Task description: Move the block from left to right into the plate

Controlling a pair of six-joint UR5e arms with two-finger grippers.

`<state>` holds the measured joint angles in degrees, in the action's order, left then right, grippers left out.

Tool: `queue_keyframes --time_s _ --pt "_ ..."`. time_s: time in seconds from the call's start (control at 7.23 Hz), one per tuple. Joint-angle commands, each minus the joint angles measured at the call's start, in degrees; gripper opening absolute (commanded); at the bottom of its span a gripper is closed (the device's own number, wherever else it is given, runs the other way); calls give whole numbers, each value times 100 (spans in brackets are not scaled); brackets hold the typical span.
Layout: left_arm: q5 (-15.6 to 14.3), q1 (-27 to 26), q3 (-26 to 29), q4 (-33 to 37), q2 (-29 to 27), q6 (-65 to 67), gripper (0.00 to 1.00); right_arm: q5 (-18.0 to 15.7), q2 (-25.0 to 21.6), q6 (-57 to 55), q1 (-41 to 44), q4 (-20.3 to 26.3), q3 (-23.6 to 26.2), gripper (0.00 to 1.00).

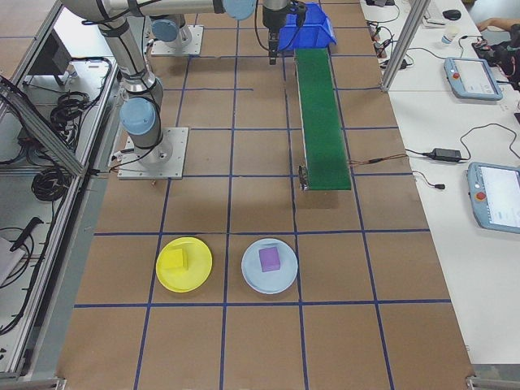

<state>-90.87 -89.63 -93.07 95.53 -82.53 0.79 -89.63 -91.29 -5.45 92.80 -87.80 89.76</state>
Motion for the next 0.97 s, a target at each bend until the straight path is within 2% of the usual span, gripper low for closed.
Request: queue_keyframes --time_s 0.0,0.14,0.83 --pt "-1 6 -1 1 0 0 100 -89 67 472 -104 150 -99 100" --pt "-1 -2 -1 1 0 -9 100 -177 50 474 -95 123 -108 100" --pt "-1 -2 -1 1 0 8 100 -186 23 439 -104 106 -46 100"
